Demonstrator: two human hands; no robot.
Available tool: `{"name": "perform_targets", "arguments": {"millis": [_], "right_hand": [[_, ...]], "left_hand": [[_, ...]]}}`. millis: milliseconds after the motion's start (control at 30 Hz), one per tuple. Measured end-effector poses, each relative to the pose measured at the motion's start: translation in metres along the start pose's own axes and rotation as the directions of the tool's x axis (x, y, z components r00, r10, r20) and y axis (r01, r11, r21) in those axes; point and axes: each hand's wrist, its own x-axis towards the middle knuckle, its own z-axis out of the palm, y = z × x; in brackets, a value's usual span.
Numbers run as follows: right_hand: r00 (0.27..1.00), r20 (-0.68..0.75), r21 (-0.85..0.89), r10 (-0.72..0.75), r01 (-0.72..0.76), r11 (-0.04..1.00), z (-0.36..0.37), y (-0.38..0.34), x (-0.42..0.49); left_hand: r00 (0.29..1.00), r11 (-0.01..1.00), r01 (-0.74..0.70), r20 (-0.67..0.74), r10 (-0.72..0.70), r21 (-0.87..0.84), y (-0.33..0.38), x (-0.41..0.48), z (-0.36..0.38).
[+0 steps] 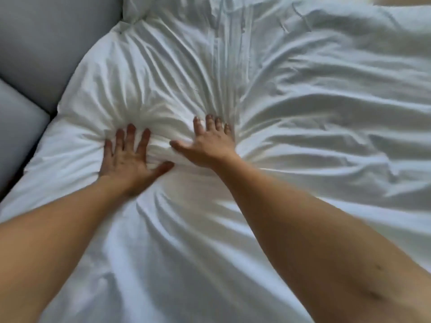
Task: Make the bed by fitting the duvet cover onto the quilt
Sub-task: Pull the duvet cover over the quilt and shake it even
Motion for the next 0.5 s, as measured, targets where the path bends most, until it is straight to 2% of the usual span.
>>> {"name": "perform_targets", "arguments": {"millis": [67, 100, 167, 200, 267, 333, 400, 500], "right_hand": [[0.998, 0.06, -0.101, -0.009, 0.015, 0.995, -0.001, 0.022, -0.066], [0.999, 0.046, -0.153, -0.006, 0.013, 0.988, 0.003, 0.034, -0.099], [0.999, -0.016, -0.196, 0.038, -0.04, 0.98, 0.013, 0.067, -0.173], [0.997, -0.029, -0.189, 0.069, -0.074, 0.979, 0.017, 0.08, -0.202], [0.988, -0.038, -0.196, 0.149, -0.154, 0.968, 0.023, 0.113, -0.261], [0.977, -0.007, -0.267, 0.215, -0.209, 0.941, 0.028, 0.146, -0.314], [0.962, 0.023, -0.298, 0.272, -0.253, 0.921, 0.033, 0.177, -0.371], [0.916, 0.018, -0.226, 0.401, -0.387, 0.894, 0.04, 0.219, -0.453]], "left_hand": [[0.99, 0.995, 0.078, 0.108, -0.085, 0.063, 0.011, -0.01, -0.018], [0.979, 0.988, 0.134, 0.142, -0.144, 0.073, 0.02, -0.017, -0.031], [0.976, 0.987, 0.16, 0.142, -0.163, 0.03, 0.061, -0.049, -0.051], [0.983, 0.994, 0.102, 0.153, -0.097, -0.027, 0.086, -0.071, -0.056], [0.969, 0.984, -0.136, 0.192, 0.157, -0.116, 0.151, -0.151, -0.041], [0.907, 0.936, -0.346, 0.231, 0.352, -0.067, 0.205, -0.261, -0.001], [0.891, 0.913, -0.406, 0.241, 0.385, 0.04, 0.23, -0.341, 0.031], [0.914, 0.933, -0.357, 0.223, 0.34, 0.04, 0.229, -0.369, 0.048]]}}
